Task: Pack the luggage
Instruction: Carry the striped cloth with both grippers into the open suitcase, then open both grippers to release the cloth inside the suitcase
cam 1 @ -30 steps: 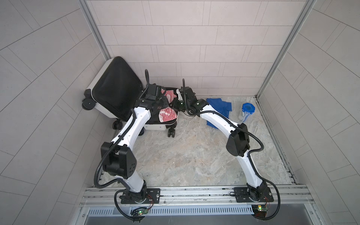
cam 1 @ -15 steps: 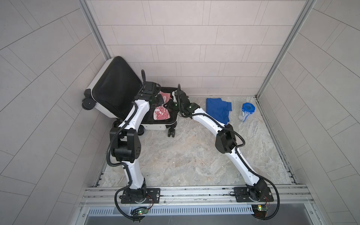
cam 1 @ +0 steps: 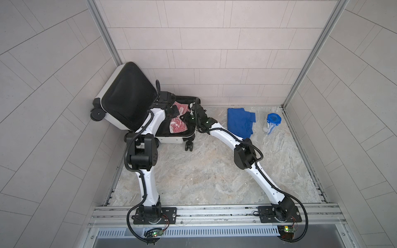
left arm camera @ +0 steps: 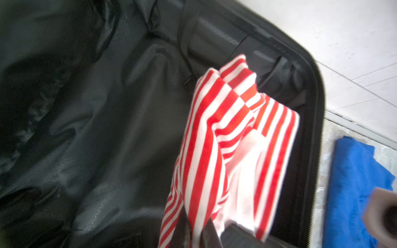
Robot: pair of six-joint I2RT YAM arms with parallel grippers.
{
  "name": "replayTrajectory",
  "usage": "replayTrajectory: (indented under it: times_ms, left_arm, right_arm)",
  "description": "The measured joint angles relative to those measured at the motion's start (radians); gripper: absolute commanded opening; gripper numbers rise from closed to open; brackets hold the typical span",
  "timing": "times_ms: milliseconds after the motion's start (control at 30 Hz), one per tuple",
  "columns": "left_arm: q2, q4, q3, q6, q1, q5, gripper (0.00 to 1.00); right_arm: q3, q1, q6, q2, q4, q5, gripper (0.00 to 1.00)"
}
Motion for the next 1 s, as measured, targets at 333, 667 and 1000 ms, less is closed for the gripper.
replayTrajectory:
  times_ms: [333, 667, 1000]
  left_arm:
    - [0.111, 0.028, 0.002, 0.000, 0.012, -0.002, 0.00]
    - [0.206, -0.001, 0.062, 0.011, 0.035, -0.010, 0.00]
    - [0.216, -0.055, 0.137, 0.038, 0.047, -0.042, 0.32]
  right_arm:
    - [0.004, 0.003, -0.024, 0.000, -0.023, 0.038, 0.49]
    - [0.008, -0.002, -0.063, -0.002, -0.082, 0.068, 0.72]
    - [0.008, 0.003, -0.128, -0.088, -0.192, 0.094, 0.75]
